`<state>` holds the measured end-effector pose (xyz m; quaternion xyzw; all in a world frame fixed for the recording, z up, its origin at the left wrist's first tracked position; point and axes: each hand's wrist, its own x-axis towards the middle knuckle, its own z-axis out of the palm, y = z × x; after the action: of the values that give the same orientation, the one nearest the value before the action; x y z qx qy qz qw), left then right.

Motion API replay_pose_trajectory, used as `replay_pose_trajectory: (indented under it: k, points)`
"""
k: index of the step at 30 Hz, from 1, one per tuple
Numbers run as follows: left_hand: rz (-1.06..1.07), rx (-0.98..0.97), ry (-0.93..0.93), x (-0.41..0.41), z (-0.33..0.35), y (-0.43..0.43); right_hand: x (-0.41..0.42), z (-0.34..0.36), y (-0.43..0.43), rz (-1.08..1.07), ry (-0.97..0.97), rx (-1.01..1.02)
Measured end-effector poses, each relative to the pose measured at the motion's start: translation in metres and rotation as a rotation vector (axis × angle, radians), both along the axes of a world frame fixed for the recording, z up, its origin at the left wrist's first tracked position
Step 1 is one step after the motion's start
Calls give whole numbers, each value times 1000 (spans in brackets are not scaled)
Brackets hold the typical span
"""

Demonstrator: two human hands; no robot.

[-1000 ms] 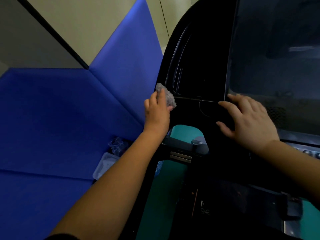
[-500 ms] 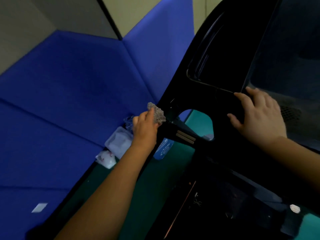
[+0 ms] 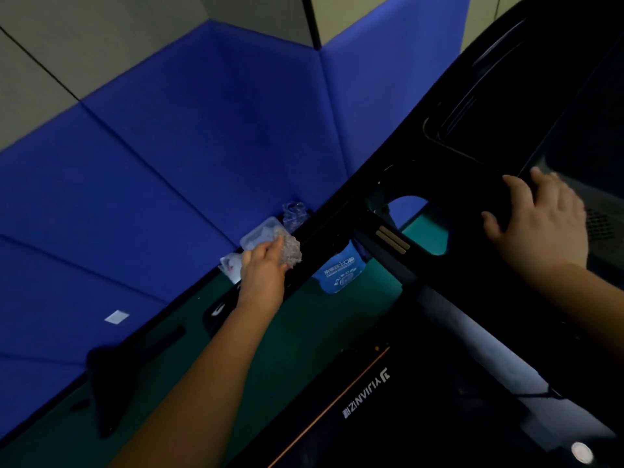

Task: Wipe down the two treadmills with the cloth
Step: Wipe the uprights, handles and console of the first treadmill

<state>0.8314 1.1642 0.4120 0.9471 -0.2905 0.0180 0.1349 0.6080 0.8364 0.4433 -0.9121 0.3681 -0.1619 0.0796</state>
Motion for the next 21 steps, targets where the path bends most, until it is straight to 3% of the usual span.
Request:
replay_pose_trajectory:
  k: [16,21]
  points:
    - [169,124,83,-9,-15,151,8,-14,5,-85,-54,-11]
    - [172,140,102,-14,-11,151,8,-17,2,-88,-48,-19]
